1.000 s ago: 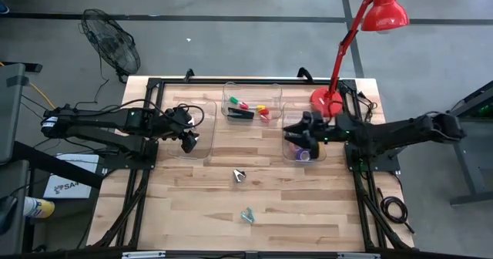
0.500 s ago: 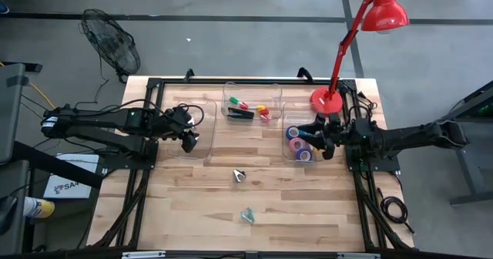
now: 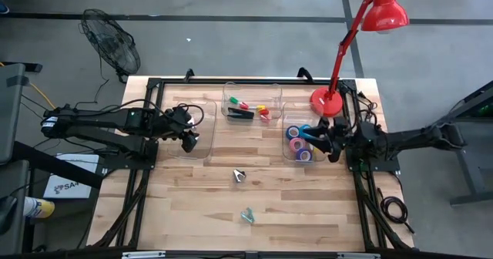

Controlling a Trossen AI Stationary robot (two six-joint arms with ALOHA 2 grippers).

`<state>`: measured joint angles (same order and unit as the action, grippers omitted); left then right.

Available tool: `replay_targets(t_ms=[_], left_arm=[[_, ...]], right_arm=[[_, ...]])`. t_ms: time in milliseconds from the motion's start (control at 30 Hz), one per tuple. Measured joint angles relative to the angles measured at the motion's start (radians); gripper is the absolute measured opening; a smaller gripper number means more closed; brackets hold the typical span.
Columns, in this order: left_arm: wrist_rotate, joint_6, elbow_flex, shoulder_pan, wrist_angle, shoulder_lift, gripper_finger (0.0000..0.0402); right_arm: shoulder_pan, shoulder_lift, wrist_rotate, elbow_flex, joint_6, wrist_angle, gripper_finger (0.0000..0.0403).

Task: Pick and place Stapler, Stapler remover, tape
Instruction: Put the black staple remover into the bottom left transparent bin

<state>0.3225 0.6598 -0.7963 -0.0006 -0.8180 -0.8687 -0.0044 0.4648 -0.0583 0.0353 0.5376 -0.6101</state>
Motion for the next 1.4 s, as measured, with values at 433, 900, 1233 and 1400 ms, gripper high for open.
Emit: replay_targets(t_ms=[433, 900, 1233, 1400], left_arm=[[0.000, 0.000, 0.000, 0.000, 0.000, 0.000, 0.0230], [-0.071, 0.055, 0.082, 0.000, 0.017, 0.000, 0.0230], [-0.146, -0.045, 0.083, 0.000, 0.188, 0.000, 0.0230], [-0.189, -0.117, 0.083, 0.000, 0.298, -0.017, 0.0230]], right_arm=[[0.000, -0.153, 0.002, -0.026, -0.002, 0.180, 0.0207], [0.000, -0.462, -0.007, -0.026, -0.070, 0.437, 0.0207], [0.000, -0.460, -0.022, -0.026, -0.075, 0.528, 0.0206], [0.000, -0.455, -0.012, -0.026, -0.087, 0.572, 0.0206]])
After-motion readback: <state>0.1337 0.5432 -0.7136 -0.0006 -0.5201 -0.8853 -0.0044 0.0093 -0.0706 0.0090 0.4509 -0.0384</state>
